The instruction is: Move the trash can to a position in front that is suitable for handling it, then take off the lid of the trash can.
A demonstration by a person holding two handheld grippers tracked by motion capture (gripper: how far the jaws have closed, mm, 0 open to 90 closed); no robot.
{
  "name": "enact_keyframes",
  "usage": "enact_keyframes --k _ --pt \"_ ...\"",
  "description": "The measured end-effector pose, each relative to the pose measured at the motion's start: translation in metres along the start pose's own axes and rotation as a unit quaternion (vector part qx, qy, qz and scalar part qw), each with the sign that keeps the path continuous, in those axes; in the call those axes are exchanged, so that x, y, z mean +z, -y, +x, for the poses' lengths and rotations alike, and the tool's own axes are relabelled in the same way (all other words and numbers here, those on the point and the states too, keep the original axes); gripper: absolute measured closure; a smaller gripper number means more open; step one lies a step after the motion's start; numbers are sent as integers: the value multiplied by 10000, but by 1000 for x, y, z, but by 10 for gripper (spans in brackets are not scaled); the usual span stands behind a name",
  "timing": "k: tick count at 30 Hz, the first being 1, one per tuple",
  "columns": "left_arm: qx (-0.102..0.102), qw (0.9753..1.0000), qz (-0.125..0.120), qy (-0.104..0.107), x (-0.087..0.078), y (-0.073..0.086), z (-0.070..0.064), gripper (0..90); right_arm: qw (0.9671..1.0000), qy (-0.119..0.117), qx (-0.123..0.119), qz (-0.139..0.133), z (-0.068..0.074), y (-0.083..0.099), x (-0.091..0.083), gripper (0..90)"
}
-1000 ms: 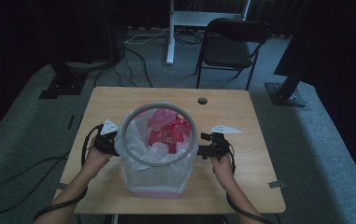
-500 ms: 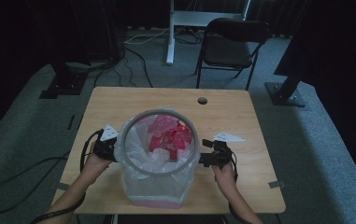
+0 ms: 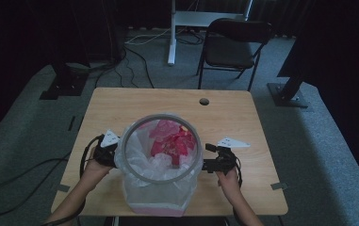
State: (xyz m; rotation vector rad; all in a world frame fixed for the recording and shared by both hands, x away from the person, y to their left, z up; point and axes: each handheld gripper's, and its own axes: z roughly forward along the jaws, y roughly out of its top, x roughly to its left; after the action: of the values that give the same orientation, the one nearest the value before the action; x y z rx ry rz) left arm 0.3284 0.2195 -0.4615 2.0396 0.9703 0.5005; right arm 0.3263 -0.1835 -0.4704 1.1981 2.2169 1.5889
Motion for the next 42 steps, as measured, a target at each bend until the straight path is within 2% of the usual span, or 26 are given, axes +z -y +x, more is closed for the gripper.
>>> enact_keyframes --k 1,2,5,8,10,11,13,15,16,17,18,20,23,24,28,31,34,37,42 --pt "-52 10000 13 82 -2 6 -1 40 10000 27 -36 26 -1 1 -1 131" --pt "-87 9998 132 148 -3 15 -1 39 9998 126 -108 95 -3 2 -2 134" --pt "-214 9989 382 188 -2 40 3 25 9993 110 -270 249 -12 7 -8 140" --pt "-339 9981 510 57 -6 58 9 25 9983 121 -419 378 -21 13 -12 141" --pt "-454 9981 425 -45 -11 67 12 25 9981 -12 -391 483 -29 18 -15 140" --pt "-503 9978 429 -95 -12 72 13 25 9980 130 -384 475 -32 22 -17 140" --pt "-556 9972 478 -127 -12 80 13 25 9975 501 -213 459 -39 27 -22 133" --pt "-510 9970 580 -87 -14 85 11 25 9972 664 -5 349 -47 32 -28 134" --pt "-391 9971 647 -58 -15 88 9 25 9967 734 71 338 -50 34 -31 134" --pt "-317 9970 709 -19 -15 90 8 25 9963 772 164 350 -54 37 -34 141" --pt "-326 9969 713 -1 -16 91 10 20 9957 792 265 410 -59 39 -37 142" --pt "-474 9966 677 70 -15 93 14 20 9972 512 293 458 -62 42 -40 141" --pt "-582 9962 639 124 -15 93 18 20 9977 366 279 494 -59 44 -42 129" --pt "-560 9962 663 106 -15 93 19 21 9976 387 284 503 -58 43 -42 129" --pt "-554 9960 685 110 -14 94 20 20 9980 201 327 509 -56 43 -40 129" --pt "-628 9958 645 154 -16 94 21 20 9981 103 309 530 -53 44 -40 129" --pt "-631 9961 607 122 -18 94 21 21 9985 38 262 470 -52 42 -43 128" --pt "-696 9958 585 140 -20 97 23 21 9993 -58 222 304 -49 38 -49 128" --pt "-849 9946 564 177 -20 99 27 20 9998 -92 155 74 -44 26 -58 127"
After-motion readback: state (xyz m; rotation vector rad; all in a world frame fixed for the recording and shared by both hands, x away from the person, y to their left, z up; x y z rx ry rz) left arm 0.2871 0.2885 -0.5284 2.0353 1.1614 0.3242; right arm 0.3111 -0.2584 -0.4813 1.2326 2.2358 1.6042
